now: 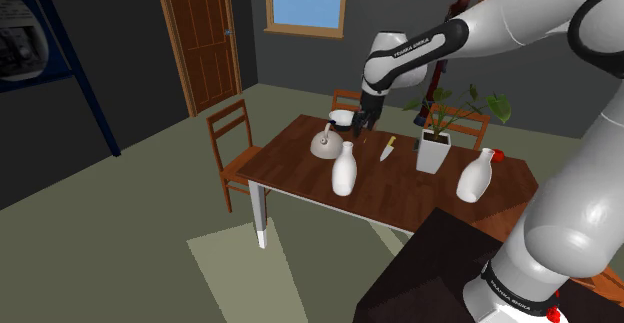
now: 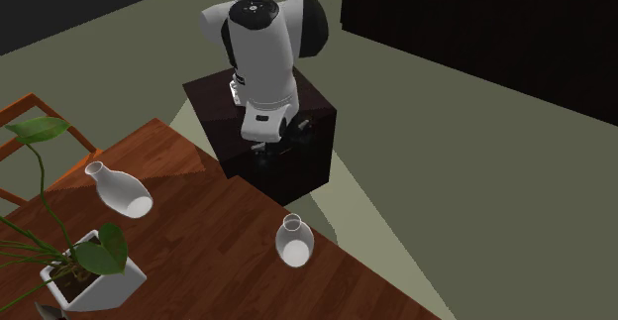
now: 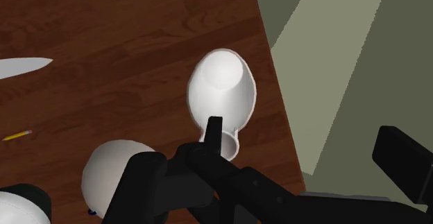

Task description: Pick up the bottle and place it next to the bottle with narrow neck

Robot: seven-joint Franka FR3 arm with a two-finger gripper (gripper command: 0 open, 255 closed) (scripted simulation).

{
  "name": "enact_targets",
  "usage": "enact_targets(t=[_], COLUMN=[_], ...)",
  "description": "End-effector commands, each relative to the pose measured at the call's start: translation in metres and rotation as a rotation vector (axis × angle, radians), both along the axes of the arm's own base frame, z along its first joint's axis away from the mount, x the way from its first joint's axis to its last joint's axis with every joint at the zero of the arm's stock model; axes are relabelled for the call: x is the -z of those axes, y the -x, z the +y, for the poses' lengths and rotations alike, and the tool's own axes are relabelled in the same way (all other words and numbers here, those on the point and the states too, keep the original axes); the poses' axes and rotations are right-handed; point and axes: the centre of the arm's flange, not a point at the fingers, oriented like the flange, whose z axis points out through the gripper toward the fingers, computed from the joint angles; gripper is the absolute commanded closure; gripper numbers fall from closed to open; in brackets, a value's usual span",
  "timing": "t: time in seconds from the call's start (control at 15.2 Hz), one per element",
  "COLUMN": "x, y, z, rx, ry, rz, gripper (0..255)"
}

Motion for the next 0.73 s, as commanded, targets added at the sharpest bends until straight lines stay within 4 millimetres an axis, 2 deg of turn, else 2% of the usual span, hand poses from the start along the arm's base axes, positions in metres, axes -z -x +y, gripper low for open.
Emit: enact_targets(t=[0.0, 0.46, 0.66], x=[0.020, 0.090, 0.106], y=[-0.015, -0.070, -0.075], z=[-0.008, -0.038, -0.041], rx=[-0.004, -0.017, -0.018], ry=[0.005, 0.019, 0.020], rz=[0.008, 0.035, 0.037], gripper=[0, 0, 0])
